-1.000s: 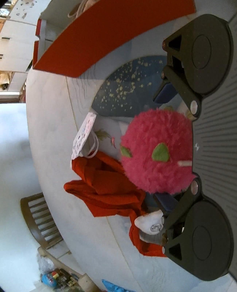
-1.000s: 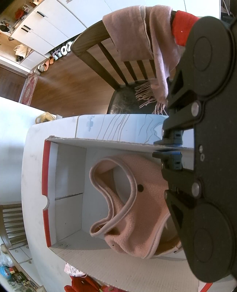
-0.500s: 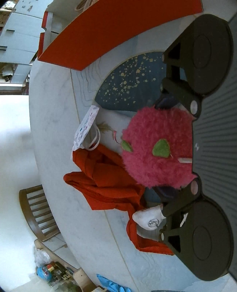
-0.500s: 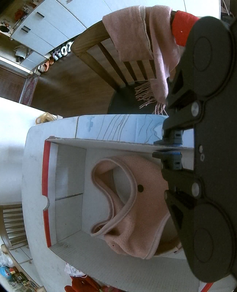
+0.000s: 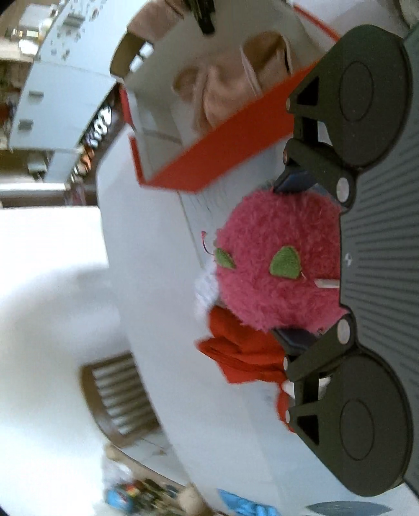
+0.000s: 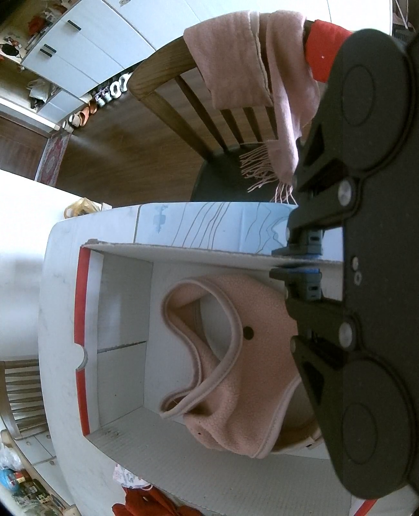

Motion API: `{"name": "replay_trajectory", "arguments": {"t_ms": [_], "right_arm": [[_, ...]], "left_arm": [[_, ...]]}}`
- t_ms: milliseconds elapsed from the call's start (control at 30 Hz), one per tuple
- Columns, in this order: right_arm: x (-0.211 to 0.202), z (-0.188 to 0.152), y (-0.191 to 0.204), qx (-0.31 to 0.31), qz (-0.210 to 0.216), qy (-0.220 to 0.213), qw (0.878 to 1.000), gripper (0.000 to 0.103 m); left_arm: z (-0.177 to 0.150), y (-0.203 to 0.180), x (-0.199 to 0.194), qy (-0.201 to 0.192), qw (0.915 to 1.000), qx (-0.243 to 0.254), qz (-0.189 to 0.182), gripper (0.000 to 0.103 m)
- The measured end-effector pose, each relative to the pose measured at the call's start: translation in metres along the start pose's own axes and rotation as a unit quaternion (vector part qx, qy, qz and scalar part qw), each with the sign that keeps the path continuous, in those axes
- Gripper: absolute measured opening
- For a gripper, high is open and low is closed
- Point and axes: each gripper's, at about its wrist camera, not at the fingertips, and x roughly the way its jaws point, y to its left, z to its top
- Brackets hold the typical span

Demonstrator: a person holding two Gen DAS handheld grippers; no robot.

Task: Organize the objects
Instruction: 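Grasp the pink fluffy ball toy with the left gripper and lift, then lower the pink ball toy into the box onto the hat and release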

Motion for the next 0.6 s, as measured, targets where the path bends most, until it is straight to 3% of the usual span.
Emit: {"name": "replay_trajectory", "arguments": {"t_ms": [333,600], "right_arm": [[-0.002,-0.002,0.003,-0.007,0.004,0.0,1.0,0.003],[-0.001,-0.002,0.005,-0.006,0.009,0.0,1.0,0.003]], "left_arm": [[0.039,-0.049,-0.03,-0.042,0.9963,0.038,-0.064,0.081],[0.07,-0.098,-0.017,-0.06,0.9885,0.099,-0.098,0.081]]}}
